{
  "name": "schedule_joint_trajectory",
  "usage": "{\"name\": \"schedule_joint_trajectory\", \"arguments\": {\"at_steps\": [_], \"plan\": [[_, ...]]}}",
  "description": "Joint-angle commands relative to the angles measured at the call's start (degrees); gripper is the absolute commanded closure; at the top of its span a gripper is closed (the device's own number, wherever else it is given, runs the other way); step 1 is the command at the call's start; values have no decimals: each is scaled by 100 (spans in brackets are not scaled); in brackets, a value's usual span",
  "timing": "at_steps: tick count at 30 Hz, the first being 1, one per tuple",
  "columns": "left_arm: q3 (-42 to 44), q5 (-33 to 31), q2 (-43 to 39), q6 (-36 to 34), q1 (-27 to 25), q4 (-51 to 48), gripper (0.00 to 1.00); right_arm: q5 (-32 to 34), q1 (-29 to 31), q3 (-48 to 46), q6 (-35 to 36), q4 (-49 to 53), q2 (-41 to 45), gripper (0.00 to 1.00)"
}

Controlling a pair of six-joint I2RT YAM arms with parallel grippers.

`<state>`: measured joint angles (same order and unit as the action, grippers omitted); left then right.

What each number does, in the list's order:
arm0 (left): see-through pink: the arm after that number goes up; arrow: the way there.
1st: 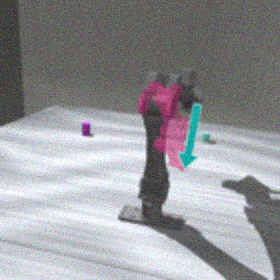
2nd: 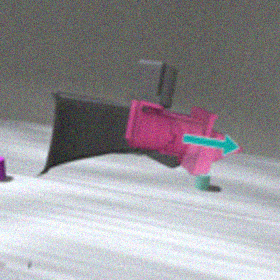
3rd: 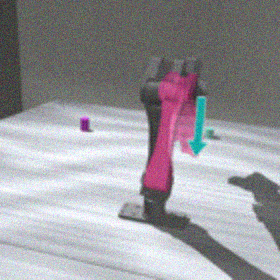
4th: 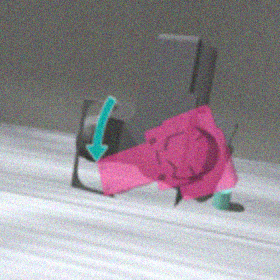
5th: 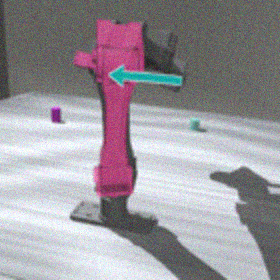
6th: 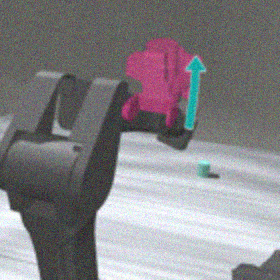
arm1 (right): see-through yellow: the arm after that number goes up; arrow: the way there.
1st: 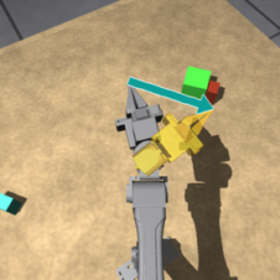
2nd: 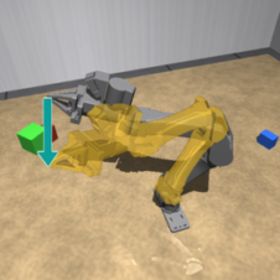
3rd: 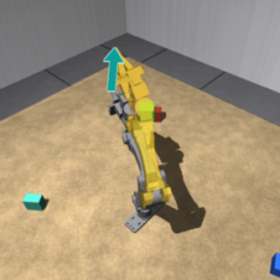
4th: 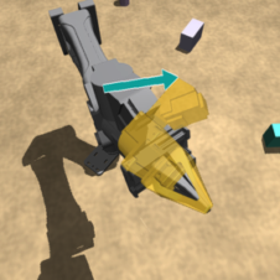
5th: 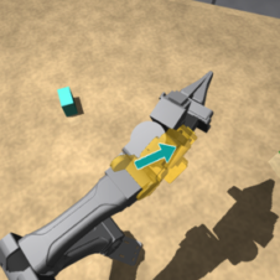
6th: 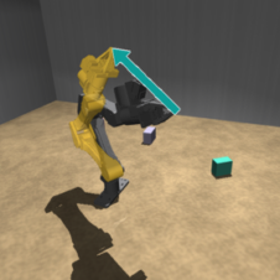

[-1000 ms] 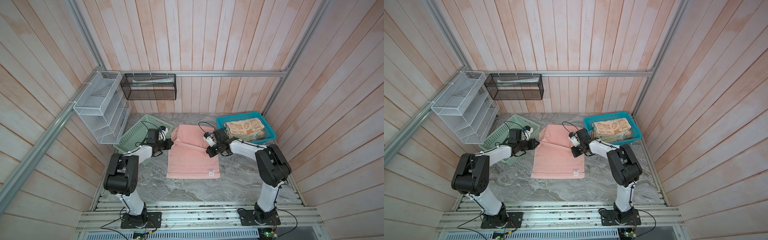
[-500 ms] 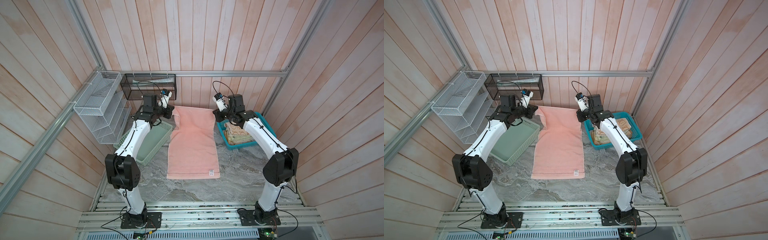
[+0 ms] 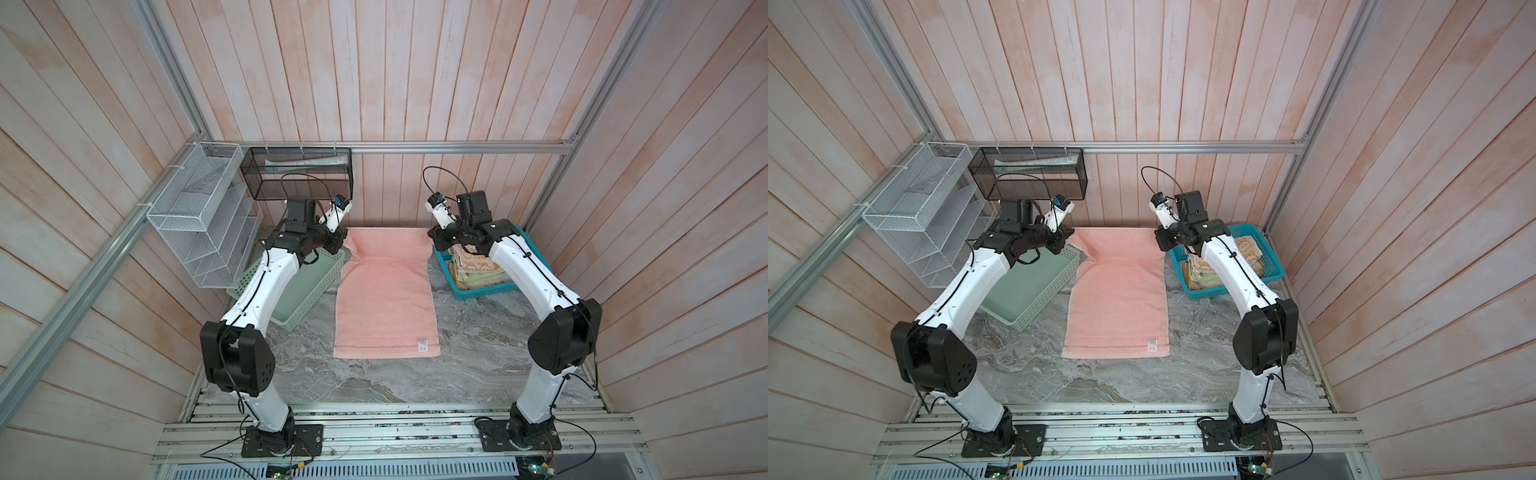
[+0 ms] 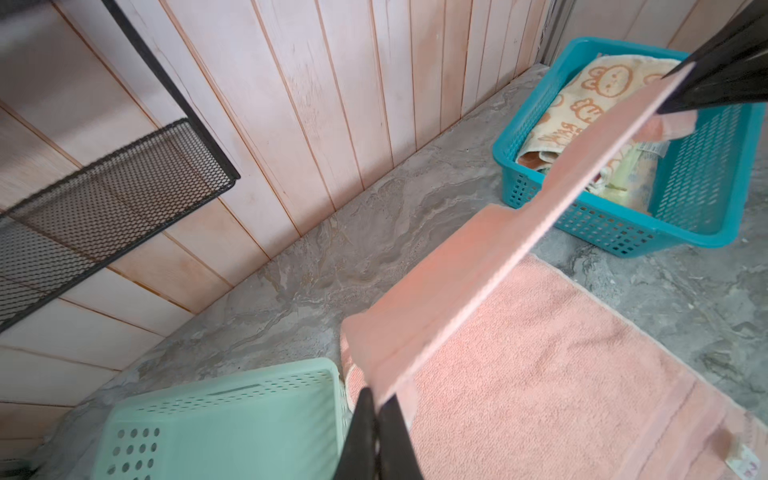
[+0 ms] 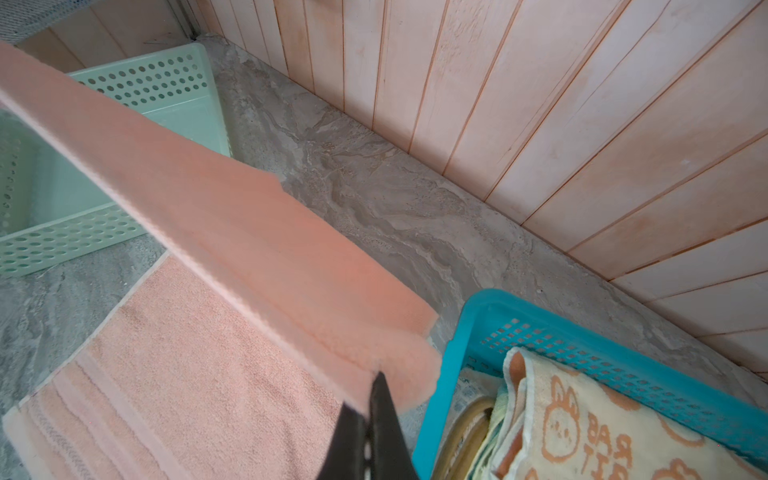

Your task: Fold and stack the towels

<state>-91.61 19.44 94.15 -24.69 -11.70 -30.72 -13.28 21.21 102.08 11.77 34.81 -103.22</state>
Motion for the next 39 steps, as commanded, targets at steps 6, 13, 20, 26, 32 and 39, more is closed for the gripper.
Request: {"name": "schedule_joint_trajectory", "arguments": {"at_steps": [6, 13, 20, 26, 32, 39], "plan": [[2002, -1803, -1324, 236, -726, -328, 100, 287, -311, -2921, -900, -36, 1580, 100], [3172, -1497, -1740, 1290, -1035, -593, 100, -602, -294, -4333, -1190, -317, 1889, 100], [2979, -1507, -1731, 1284, -641, -100, 100, -637, 15, -4353, -1283, -533, 1555, 100], [1434, -1549, -940, 363, -36, 146, 100, -246, 69, -3063, -1125, -373, 1084, 100], [-569, -1403, 100, -569, 382, -22, 100, 143, 55, -1508, -793, 191, 386, 100], [-1464, -1707, 505, -1750, 576, 165, 100, 526, -221, -860, -794, 313, 303, 100]]}}
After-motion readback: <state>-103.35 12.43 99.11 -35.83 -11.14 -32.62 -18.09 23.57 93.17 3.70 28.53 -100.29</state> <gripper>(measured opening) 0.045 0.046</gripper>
